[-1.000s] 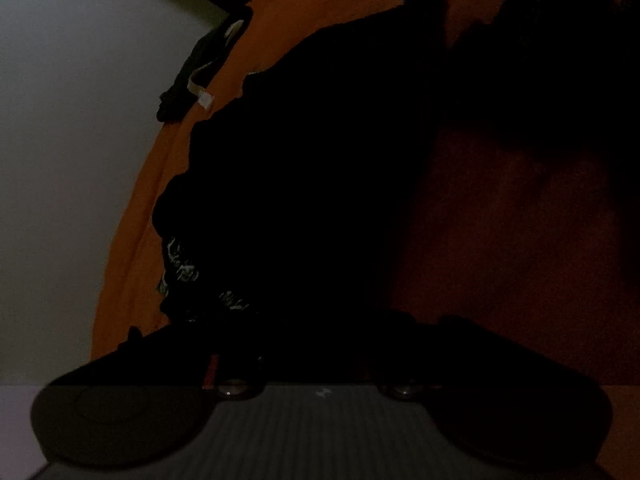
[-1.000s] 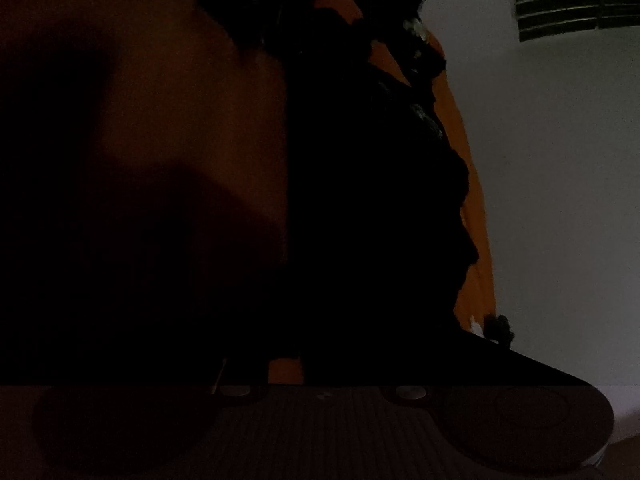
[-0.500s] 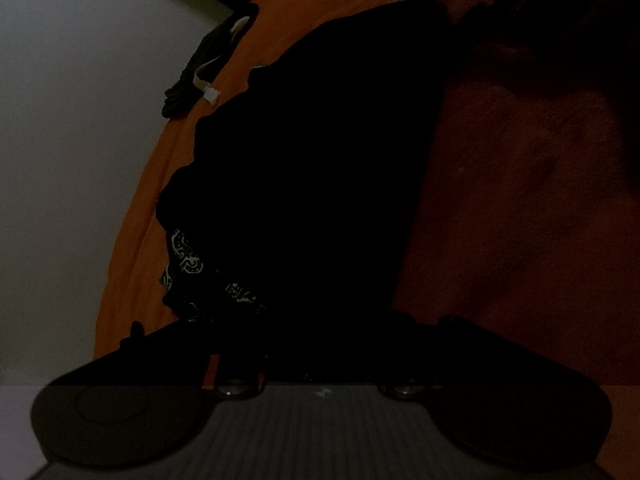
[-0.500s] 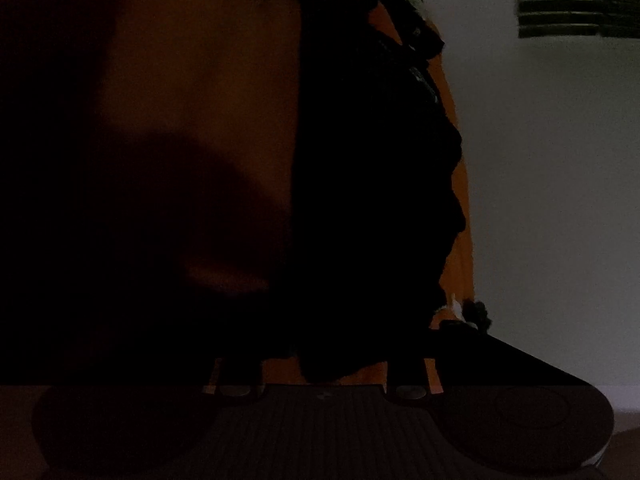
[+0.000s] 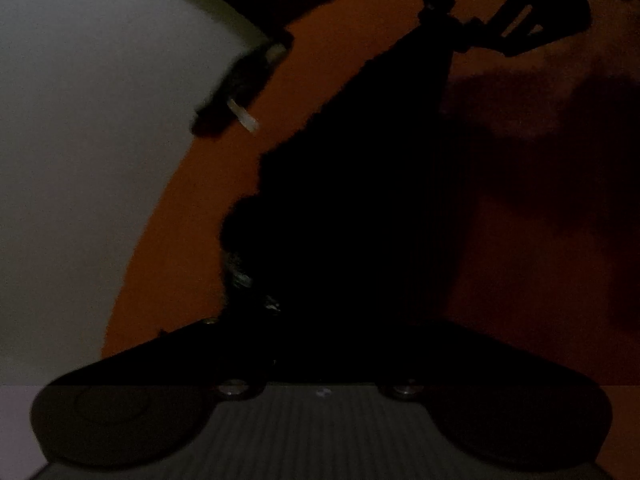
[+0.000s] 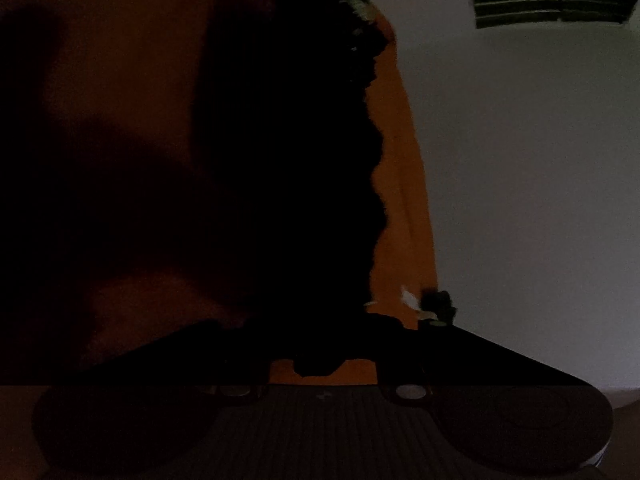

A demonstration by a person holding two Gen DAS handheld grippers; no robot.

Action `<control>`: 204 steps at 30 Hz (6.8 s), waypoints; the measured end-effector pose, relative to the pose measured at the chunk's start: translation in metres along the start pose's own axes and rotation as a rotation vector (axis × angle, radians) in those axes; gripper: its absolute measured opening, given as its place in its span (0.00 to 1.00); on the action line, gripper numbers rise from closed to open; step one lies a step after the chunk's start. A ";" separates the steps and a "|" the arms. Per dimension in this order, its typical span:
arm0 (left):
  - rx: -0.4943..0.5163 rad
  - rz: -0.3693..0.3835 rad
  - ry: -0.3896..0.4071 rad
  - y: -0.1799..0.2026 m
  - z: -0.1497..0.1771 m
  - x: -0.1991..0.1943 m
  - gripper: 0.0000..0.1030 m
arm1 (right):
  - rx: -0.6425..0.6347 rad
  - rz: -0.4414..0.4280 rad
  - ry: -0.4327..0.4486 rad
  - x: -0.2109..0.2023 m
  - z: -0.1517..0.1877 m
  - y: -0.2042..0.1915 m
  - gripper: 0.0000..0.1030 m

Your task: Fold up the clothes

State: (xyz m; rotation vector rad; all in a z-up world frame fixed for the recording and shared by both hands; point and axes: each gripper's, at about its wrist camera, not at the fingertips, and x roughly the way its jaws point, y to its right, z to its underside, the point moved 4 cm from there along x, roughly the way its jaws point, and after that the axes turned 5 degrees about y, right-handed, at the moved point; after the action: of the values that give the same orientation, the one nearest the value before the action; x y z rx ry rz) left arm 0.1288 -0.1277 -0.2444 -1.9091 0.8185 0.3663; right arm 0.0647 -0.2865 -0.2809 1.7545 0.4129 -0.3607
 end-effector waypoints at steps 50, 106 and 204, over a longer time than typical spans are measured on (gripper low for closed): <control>-0.734 0.395 -0.004 -0.142 -0.014 0.107 0.54 | 1.446 -0.435 0.014 0.002 0.109 0.113 0.69; -1.059 -0.032 -0.181 0.050 0.008 0.025 0.72 | 1.680 -0.109 -0.233 -0.031 0.020 -0.019 0.71; -1.101 -0.160 -0.134 0.044 0.012 0.064 0.73 | 1.635 -0.026 -0.228 0.015 0.028 -0.018 0.00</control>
State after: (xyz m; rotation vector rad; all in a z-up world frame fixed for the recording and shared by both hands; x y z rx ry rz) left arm 0.1468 -0.1541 -0.3161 -2.8814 0.3550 0.9702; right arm 0.0695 -0.3091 -0.3096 3.2068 -0.1540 -1.0929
